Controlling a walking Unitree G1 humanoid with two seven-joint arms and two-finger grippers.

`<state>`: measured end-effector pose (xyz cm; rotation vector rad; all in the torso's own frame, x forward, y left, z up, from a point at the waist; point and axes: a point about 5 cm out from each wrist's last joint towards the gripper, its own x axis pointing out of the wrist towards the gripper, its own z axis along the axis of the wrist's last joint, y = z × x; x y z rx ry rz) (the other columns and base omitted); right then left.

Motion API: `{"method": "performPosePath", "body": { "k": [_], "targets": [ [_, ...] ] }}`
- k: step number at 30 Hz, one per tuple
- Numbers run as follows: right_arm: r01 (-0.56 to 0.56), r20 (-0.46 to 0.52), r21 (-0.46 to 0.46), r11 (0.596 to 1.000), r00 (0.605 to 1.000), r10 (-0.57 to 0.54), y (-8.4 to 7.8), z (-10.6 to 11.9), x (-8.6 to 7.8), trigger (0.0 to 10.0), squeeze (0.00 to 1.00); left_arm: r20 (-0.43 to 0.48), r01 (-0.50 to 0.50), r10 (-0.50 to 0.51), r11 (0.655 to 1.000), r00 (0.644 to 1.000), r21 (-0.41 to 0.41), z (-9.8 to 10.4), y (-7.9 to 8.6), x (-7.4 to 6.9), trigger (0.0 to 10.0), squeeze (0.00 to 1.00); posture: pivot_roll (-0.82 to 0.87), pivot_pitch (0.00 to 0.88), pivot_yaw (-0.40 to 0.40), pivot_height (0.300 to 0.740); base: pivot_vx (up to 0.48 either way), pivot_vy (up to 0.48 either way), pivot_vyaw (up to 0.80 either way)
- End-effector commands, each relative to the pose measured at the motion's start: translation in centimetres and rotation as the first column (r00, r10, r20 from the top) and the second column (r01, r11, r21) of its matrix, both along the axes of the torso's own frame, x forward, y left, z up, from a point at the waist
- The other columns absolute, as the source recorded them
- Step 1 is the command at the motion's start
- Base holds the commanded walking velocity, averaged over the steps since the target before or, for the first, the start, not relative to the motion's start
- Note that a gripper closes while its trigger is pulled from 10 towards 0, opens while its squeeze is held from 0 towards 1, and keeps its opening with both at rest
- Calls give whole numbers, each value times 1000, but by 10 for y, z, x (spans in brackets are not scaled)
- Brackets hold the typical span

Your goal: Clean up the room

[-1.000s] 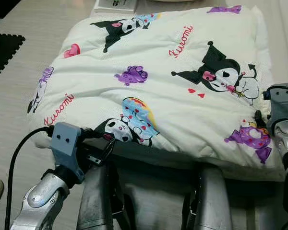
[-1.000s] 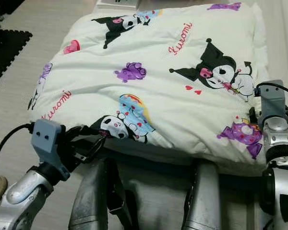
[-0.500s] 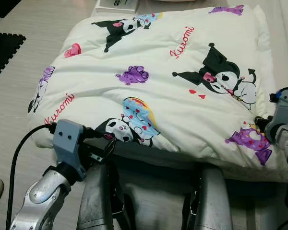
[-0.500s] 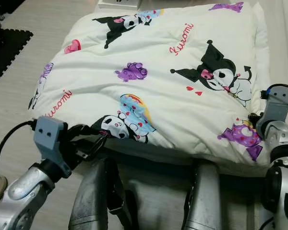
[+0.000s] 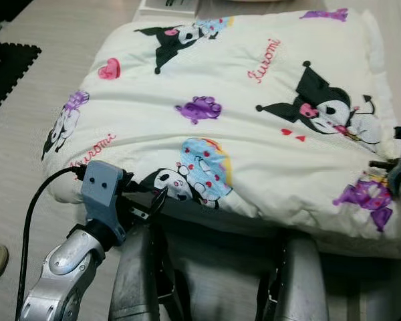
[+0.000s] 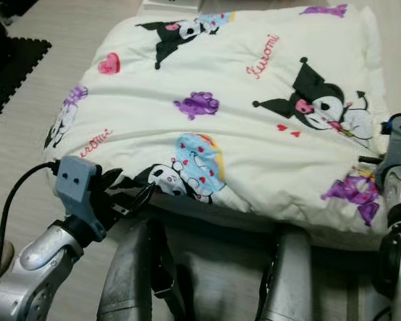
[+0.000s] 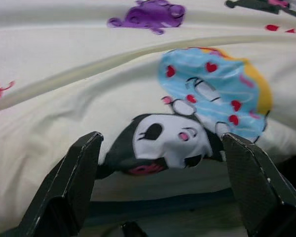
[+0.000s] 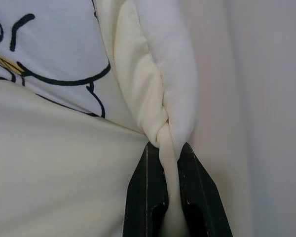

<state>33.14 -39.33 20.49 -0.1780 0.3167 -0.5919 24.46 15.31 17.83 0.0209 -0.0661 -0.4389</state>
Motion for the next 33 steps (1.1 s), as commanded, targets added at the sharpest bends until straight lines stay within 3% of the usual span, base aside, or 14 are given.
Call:
{"method": "performPosePath", "body": {
  "k": [1,6,10,13,15,20,21,22,23,24,25,28,30,33],
  "targets": [
    [163,-22,-98,982,986,-166,-31,8,-25,0,0,-31,-19,19,1000,999,9,-8,3,-1,10000,0,165,381,98,426,0,0,0],
    [248,-26,-181,952,966,-257,-46,19,-38,0,0,-27,-23,23,1000,999,8,-8,3,-1,10000,0,161,375,90,426,0,0,0],
    [389,-22,-294,873,911,-413,-78,41,-71,0,0,-18,-27,27,1000,999,1,-8,1,1,10000,0,156,364,79,426,0,0,0],
    [389,-22,-294,873,911,-413,-78,41,-71,0,0,-18,-27,27,1000,999,1,-8,1,1,10000,0,156,364,79,426,0,0,0],
    [448,-22,-352,822,874,-486,-97,55,-97,0,0,-15,-29,29,1000,999,-4,-8,0,2,10000,0,140,361,72,426,0,0,0],
    [468,-37,-369,803,856,-516,-105,56,-109,0,0,-13,-29,29,1000,1000,-8,-8,0,3,10000,0,139,361,70,426,0,0,0],
    [486,-60,-385,784,835,-547,-113,55,-124,0,0,-12,-28,28,1000,1000,-12,-9,-1,3,10000,0,123,354,64,426,0,0,0],
    [486,-60,-385,784,835,-547,-113,55,-124,0,0,-12,-28,28,1000,1000,-12,-9,-1,3,10000,0,123,354,64,426,0,0,0],
    [507,-97,-393,767,807,-583,-122,50,-143,0,0,-11,-25,25,1000,1000,-16,-10,-3,4,10000,0,119,350,62,426,0,0,0],
    [507,-97,-393,767,807,-583,-122,50,-143,0,0,-11,-25,25,1000,1000,-16,-10,-3,4,10000,0,119,350,62,426,0,0,0],
    [524,-143,-413,745,771,-621,-131,47,-165,0,0,-9,-22,22,1000,1000,-20,-10,-4,5,10000,0,113,348,60,426,0,0,0],
    [524,-143,-413,745,771,-621,-131,47,-165,0,0,-9,-22,22,1000,1000,-20,-10,-4,5,10000,0,113,348,60,426,0,0,0],
    [520,-261,-438,733,707,-657,-143,38,-202,0,0,-7,-16,16,1000,1000,-24,-11,-5,7,10000,0,96,339,54,426,0,0,0],
    [520,-261,-438,733,707,-657,-143,38,-202,0,0,-7,-16,16,1000,1000,-24,-11,-5,7,10000,0,96,339,54,426,0,0,0]
  ]
}}
